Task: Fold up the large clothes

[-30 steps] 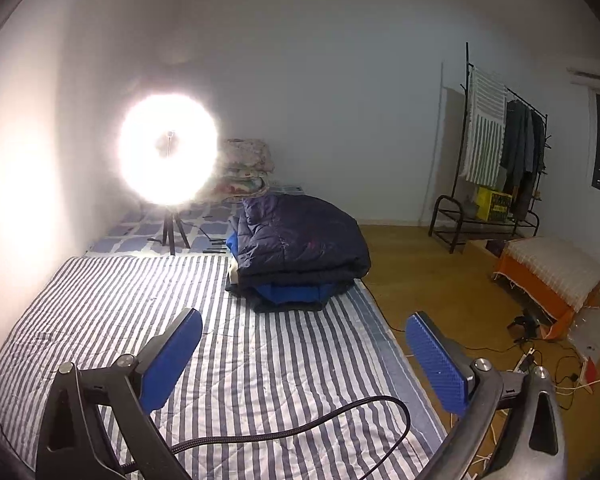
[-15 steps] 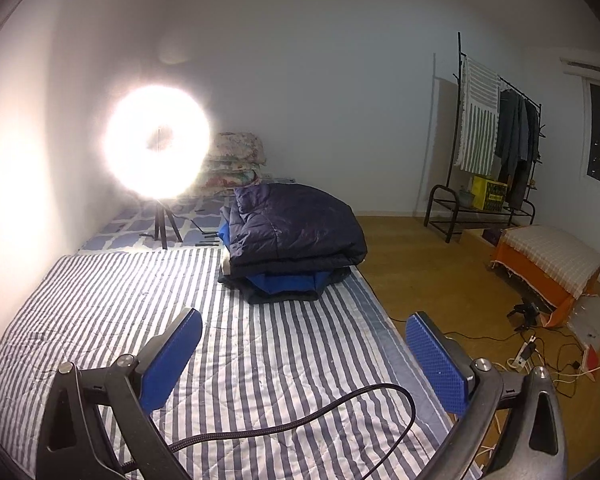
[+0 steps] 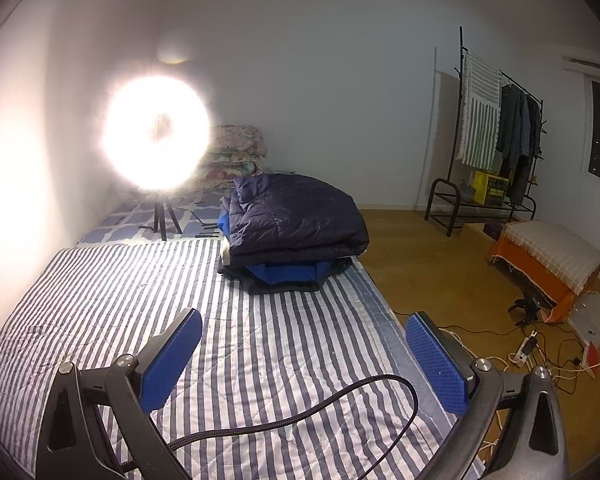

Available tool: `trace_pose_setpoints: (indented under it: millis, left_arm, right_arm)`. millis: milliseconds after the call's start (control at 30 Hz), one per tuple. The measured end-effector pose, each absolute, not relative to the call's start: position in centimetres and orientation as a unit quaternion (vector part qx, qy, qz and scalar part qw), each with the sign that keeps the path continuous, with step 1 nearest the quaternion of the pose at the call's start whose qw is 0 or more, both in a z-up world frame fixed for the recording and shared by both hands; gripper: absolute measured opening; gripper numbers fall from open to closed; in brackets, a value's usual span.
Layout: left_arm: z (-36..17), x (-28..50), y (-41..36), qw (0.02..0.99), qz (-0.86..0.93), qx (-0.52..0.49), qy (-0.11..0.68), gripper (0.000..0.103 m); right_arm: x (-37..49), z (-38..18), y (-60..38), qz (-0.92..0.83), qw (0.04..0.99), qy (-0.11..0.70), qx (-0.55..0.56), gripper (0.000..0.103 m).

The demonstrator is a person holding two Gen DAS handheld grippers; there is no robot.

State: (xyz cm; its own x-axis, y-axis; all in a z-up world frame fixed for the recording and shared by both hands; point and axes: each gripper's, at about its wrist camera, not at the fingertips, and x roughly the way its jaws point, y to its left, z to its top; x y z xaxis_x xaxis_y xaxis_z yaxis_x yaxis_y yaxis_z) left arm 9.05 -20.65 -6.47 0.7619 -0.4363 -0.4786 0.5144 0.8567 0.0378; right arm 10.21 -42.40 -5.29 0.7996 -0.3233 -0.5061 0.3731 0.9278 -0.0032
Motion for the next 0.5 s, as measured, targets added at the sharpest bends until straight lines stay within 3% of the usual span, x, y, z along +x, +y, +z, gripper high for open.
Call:
trace_pose_setpoints:
  millis: [500]
  left_arm:
    - [-6.43, 8.84, -20.81, 0.935, -0.257, 0.085, 0.230, 0.103]
  right_arm:
    - [10.22, -5.46, -42.61, -0.183, 0.947, 0.260, 0.053, 0.103]
